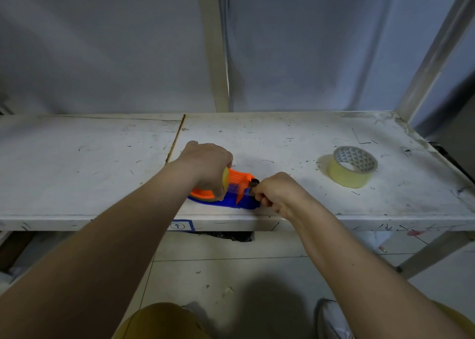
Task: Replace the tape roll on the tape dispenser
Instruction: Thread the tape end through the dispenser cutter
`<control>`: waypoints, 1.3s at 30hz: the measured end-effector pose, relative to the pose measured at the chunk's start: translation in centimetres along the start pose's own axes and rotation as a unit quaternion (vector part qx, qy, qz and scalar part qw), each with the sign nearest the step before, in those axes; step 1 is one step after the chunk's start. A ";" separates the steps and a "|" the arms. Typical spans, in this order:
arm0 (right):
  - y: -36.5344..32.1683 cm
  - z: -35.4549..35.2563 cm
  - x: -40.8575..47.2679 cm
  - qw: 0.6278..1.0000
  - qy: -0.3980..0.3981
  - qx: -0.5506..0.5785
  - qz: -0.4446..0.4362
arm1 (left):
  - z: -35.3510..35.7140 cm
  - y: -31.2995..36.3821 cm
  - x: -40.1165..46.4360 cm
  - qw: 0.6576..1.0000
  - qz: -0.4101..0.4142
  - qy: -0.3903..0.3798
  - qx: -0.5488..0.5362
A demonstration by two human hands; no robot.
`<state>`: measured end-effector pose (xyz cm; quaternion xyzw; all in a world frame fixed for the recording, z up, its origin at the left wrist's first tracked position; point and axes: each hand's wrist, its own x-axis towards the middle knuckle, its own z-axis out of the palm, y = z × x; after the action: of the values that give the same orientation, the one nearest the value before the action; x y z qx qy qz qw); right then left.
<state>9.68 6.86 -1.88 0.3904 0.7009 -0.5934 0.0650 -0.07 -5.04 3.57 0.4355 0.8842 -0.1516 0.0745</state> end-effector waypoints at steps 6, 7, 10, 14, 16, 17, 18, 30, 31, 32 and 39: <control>-0.2 -0.8 0.1 0.998 -0.012 0.056 0.012 | -0.2 0.0 -0.1 1.000 0.000 -0.006 -0.007; -0.1 -0.9 0.4 0.999 -0.002 0.051 0.012 | -0.2 0.0 -0.1 1.000 -0.001 -0.009 -0.007; 0.4 -1.1 1.4 0.999 0.027 0.020 0.008 | -0.2 0.1 -0.1 1.000 -0.002 -0.017 -0.005; 1.1 -0.7 3.1 0.998 0.060 -0.005 -0.006 | -0.2 0.1 -0.1 1.000 -0.003 -0.018 -0.011; 1.3 -0.3 3.8 0.997 0.074 -0.024 -0.019 | -0.2 0.1 -0.1 1.000 -0.004 -0.018 -0.010; 1.4 -0.2 4.1 0.995 0.083 -0.040 -0.023 | -0.2 0.1 -0.1 1.000 -0.004 -0.020 -0.009; 1.5 -0.2 4.2 0.994 0.091 -0.059 -0.025 | -0.3 0.1 0.0 1.000 -0.004 -0.021 -0.007; 2.5 -2.2 1.6 0.993 0.062 -0.103 -0.021 | 0.0 -0.1 0.2 1.000 -0.009 -0.021 -0.009; 2.6 -2.4 1.5 0.994 0.059 -0.093 -0.019 | 0.1 -0.1 0.3 1.000 -0.010 -0.021 -0.013; 2.8 -2.8 1.3 0.995 0.056 -0.082 -0.016 | 0.1 -0.1 0.3 1.000 -0.010 -0.021 -0.017; 4.2 -3.4 2.5 0.991 0.084 -0.106 -0.005 | 0.7 -0.4 0.6 0.999 0.001 -0.016 -0.050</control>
<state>11.83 11.03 -5.54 0.4263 0.7643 -0.4818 0.0443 -0.74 -5.03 2.86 0.4296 0.8889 -0.1145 0.1107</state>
